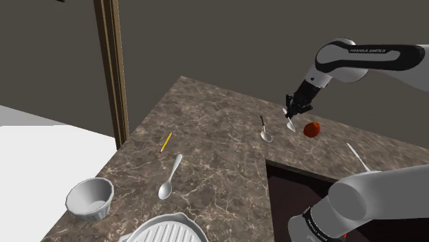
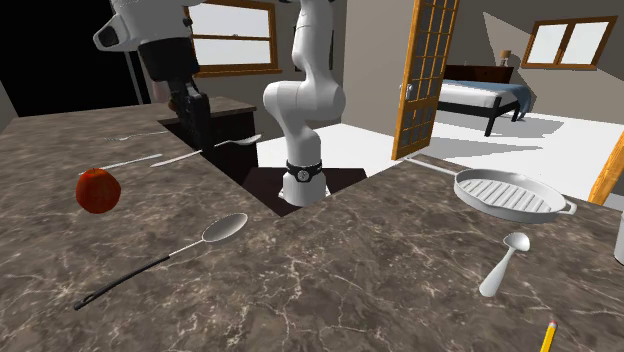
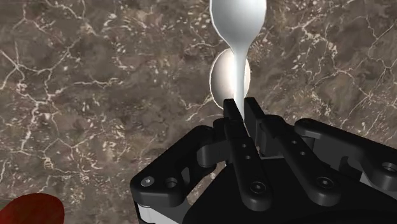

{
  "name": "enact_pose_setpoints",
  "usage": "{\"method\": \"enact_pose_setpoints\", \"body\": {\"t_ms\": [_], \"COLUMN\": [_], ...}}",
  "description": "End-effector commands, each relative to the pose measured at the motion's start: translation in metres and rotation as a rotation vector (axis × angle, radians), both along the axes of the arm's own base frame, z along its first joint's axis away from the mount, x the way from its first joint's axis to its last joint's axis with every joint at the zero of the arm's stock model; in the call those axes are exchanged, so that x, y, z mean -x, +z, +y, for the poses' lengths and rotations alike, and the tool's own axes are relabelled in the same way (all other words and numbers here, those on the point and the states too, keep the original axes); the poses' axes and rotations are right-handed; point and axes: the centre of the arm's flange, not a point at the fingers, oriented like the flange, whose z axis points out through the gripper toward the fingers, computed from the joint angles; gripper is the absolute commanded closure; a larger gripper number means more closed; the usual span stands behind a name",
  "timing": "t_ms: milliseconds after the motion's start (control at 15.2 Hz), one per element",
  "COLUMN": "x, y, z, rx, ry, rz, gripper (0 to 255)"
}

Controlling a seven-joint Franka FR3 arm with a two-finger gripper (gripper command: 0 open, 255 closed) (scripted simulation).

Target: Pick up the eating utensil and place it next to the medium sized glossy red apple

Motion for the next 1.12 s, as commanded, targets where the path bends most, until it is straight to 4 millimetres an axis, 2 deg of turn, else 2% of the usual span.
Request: {"method": "enact_pose_setpoints", "body": {"t_ms": [0, 990, 1056], "x": [-0.007, -0.048, -0.052], "y": [-0.001, -0.001, -0.001], "z": [-0.025, -0.219, -0.237], "rx": [0.0, 0.0, 0.0], "ry": [0.001, 0.001, 0.001], "rz": [0.001, 0.001, 0.001], "gripper": [255, 255, 255]}}
